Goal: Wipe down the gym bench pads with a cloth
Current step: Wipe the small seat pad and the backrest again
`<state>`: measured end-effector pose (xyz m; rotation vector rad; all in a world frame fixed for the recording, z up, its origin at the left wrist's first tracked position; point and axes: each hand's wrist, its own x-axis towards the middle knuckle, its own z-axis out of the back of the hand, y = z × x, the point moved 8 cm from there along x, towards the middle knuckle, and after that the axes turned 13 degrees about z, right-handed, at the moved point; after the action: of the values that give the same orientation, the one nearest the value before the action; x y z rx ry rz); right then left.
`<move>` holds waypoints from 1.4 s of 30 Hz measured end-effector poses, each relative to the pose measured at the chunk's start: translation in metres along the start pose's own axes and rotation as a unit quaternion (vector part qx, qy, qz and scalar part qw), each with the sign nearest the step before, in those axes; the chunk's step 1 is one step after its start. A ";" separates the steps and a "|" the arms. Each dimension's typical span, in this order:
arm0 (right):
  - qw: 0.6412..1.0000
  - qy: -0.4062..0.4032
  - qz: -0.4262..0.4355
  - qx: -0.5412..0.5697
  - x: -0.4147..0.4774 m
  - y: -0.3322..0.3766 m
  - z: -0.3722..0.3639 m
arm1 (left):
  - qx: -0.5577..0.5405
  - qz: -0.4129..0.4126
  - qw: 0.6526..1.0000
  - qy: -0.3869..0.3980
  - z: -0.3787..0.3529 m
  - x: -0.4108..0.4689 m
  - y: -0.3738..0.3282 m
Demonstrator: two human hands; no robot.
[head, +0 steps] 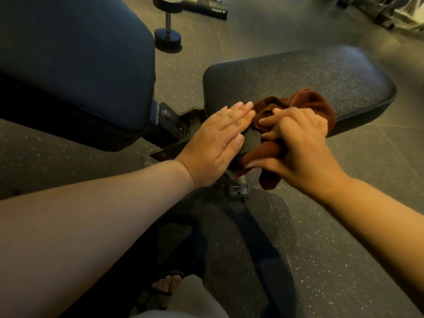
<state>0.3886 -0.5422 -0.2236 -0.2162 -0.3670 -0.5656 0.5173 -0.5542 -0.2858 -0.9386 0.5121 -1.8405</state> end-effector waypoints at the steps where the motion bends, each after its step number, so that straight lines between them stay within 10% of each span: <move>1: 0.999 -0.003 -0.016 -0.042 0.002 0.003 -0.004 | -0.003 0.002 1.000 -0.002 0.000 0.000 0.000; 14: 0.997 -0.027 0.044 0.062 -0.009 0.003 0.003 | 0.023 -0.019 0.999 -0.016 -0.001 -0.001 -0.002; 26: 0.988 0.043 0.106 -0.107 0.000 0.000 0.009 | 0.025 -0.027 0.999 -0.020 0.000 -0.002 -0.001; 36: 0.979 -0.143 -0.135 -0.047 -0.048 -0.043 0.035 | 0.029 -0.032 0.998 -0.035 0.001 -0.002 0.000; 42: 0.999 -0.007 -0.029 -0.037 -0.033 -0.006 0.002 | 0.031 -0.033 0.998 -0.053 0.000 -0.001 -0.001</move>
<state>0.3588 -0.5309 -0.2348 -0.2813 -0.3669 -0.6355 0.5172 -0.5528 -0.2857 -1.0153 0.3606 -1.8426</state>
